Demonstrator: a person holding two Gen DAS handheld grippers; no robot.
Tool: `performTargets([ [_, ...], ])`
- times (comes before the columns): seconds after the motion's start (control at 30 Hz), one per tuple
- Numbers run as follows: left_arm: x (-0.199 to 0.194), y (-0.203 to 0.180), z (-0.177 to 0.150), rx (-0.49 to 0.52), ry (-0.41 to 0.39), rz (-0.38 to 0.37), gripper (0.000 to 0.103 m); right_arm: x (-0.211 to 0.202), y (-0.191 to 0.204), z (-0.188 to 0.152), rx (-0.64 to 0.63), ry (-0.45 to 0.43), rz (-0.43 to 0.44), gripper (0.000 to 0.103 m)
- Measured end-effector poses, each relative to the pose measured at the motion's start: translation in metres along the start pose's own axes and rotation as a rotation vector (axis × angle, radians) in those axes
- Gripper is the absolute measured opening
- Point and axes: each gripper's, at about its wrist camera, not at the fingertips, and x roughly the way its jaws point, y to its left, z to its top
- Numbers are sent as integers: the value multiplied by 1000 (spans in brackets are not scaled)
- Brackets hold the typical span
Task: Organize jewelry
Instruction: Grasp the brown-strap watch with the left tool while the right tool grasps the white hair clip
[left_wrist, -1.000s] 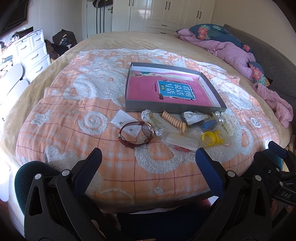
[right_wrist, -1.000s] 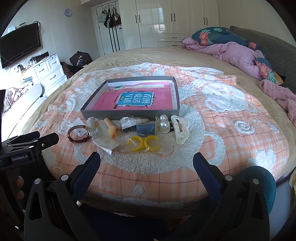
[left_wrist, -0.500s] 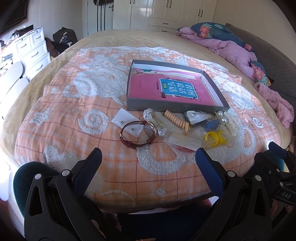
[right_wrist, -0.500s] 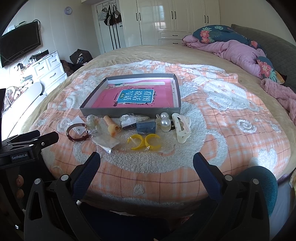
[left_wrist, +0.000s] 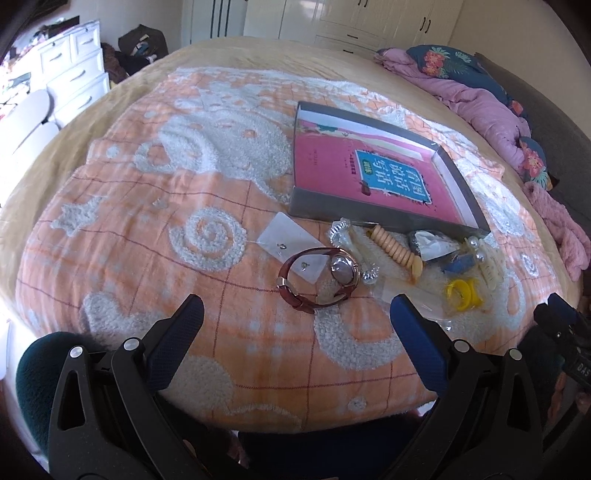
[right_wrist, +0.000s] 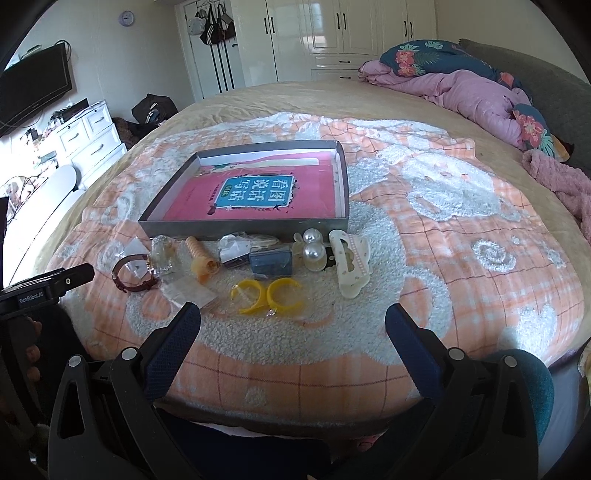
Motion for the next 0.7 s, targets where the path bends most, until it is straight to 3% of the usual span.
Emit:
performTargets([
  [0.17, 27, 6, 0, 5, 68, -27, 95, 13, -10, 8, 9, 16, -9, 99],
  [0.27, 39, 8, -1, 0, 94, -40, 89, 21, -15, 14, 14, 20, -18, 99],
  [0.43, 49, 10, 2, -6, 116, -71, 62, 34, -27, 21, 28, 24, -43, 99],
  [0.7, 64, 12, 10, -14, 122, -87, 37, 57, -45, 32, 49, 49, -71, 99],
])
